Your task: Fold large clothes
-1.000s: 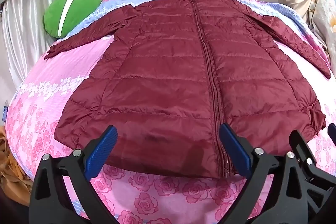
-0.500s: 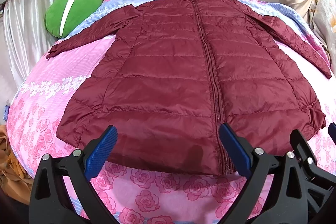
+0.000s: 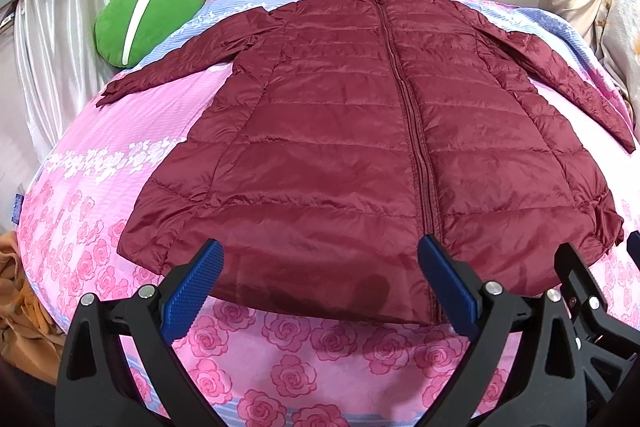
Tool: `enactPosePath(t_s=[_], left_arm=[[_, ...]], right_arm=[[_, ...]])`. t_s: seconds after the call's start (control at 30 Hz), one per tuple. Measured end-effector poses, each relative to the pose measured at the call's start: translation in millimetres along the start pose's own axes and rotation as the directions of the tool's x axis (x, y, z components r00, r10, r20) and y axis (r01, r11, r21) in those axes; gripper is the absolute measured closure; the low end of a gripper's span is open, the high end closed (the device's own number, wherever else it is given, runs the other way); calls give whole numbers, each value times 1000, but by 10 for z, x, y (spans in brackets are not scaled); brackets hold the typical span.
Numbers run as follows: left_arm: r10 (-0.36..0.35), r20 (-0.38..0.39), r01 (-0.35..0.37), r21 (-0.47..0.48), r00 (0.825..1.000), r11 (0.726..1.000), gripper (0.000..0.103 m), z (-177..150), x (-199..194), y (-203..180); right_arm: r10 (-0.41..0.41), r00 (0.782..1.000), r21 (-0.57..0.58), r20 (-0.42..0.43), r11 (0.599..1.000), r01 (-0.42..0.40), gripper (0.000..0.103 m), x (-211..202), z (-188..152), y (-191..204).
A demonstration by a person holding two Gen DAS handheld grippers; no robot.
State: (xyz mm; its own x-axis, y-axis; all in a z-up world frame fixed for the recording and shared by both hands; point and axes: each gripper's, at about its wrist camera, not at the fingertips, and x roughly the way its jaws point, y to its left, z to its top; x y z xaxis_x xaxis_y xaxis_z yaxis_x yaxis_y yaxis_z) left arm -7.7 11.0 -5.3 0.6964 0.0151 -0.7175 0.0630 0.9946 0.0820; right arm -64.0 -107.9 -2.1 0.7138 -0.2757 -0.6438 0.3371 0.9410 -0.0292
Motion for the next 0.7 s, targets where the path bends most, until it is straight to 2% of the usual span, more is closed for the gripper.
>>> enactPosePath(t_s=[0.7], left_arm=[[2, -2, -2, 0, 1000, 1000, 8, 0, -12, 31]], right_arm=[[1, 1000, 1, -2, 1000, -1, 5, 11, 3, -3]])
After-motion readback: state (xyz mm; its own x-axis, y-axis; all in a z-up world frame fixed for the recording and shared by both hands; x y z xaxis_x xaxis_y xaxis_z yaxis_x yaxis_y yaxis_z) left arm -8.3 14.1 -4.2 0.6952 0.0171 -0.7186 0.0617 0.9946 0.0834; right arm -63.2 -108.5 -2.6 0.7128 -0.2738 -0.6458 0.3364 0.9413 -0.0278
